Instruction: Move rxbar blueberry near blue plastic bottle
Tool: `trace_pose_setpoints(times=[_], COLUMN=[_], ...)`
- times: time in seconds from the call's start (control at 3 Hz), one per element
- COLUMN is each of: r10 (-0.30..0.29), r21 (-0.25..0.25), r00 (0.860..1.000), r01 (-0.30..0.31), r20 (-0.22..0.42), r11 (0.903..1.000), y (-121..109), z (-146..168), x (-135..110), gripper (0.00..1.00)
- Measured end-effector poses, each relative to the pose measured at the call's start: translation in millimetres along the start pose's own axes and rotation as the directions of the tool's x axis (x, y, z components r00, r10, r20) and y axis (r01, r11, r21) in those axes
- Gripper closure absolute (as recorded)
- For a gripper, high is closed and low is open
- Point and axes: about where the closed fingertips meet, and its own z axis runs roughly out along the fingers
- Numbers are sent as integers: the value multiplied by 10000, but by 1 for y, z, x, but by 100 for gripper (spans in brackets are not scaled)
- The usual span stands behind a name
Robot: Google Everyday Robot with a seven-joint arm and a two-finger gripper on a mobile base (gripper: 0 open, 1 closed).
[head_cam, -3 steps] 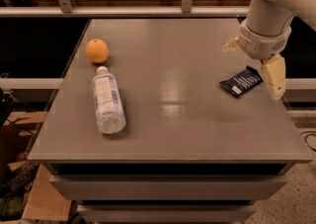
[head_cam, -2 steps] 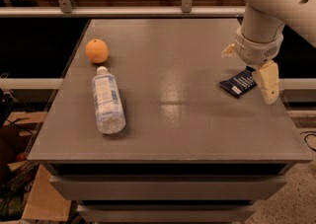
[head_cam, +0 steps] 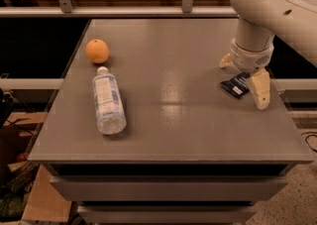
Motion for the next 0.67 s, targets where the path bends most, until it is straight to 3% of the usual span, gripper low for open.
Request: trace_pose_setpoints(times=[0.67], r10=[58], r21=[-55], r00=[10000], r01=[-58], r20=[48], r11=[10000], y=[-1], z=[-8], x=[2], gripper=[65])
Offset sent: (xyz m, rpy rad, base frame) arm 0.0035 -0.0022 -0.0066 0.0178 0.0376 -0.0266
